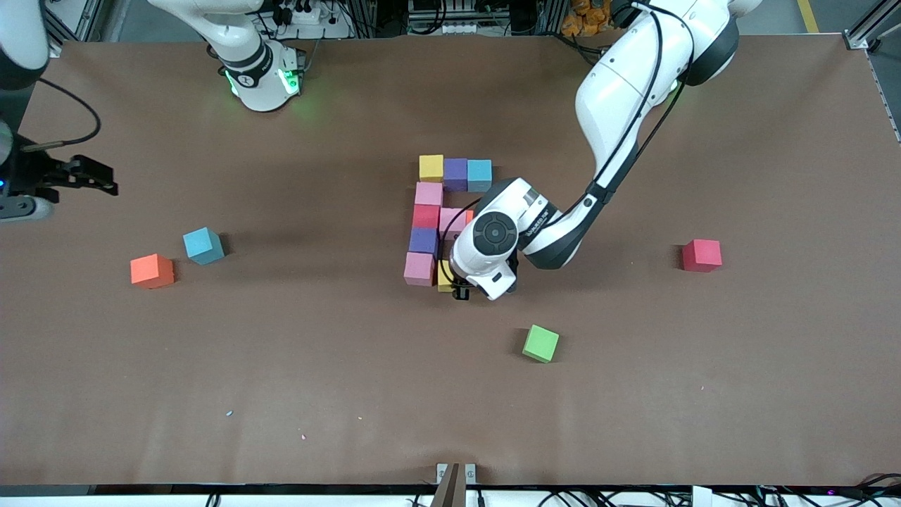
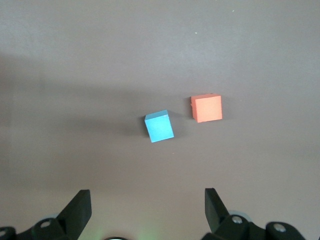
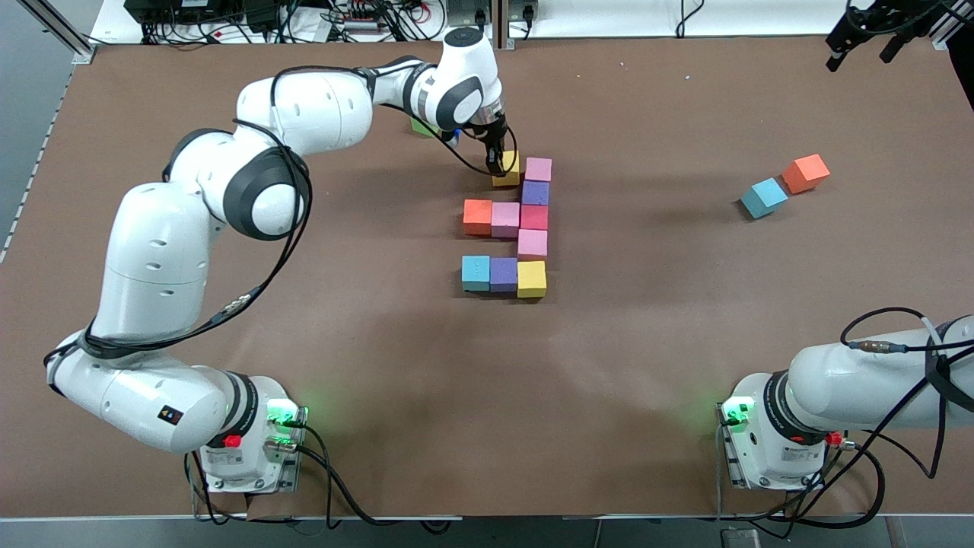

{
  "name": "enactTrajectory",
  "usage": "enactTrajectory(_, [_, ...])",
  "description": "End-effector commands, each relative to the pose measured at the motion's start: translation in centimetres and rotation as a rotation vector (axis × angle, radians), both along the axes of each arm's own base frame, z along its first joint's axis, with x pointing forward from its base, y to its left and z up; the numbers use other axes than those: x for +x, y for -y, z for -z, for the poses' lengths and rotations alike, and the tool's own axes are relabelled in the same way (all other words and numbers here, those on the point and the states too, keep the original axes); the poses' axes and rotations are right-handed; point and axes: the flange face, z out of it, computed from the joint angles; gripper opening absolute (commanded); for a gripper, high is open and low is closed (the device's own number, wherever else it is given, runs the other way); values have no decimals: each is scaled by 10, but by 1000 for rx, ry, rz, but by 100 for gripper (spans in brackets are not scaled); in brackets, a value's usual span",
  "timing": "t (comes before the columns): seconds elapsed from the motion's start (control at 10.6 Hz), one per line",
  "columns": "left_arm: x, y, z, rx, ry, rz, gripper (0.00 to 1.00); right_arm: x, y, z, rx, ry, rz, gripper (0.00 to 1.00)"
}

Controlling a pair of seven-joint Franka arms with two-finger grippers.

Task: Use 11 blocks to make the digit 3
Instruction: 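Lower the yellow block onto the pink block and open the left gripper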

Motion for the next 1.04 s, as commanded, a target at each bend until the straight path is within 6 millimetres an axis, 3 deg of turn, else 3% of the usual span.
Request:
enactTrajectory(0.0, [2,5,0,-16,-5,-29,5,-12,-4,-4,-23,12,11,100])
enactTrajectory(0.66, [-1,8,2,-15,-1,-22,5,-17,-3,-18,-9,42,14,100])
enactTrajectory(0.94, [-4,11,6,-12,-4,-17,13,-19,-4,-27,6,59,27,100])
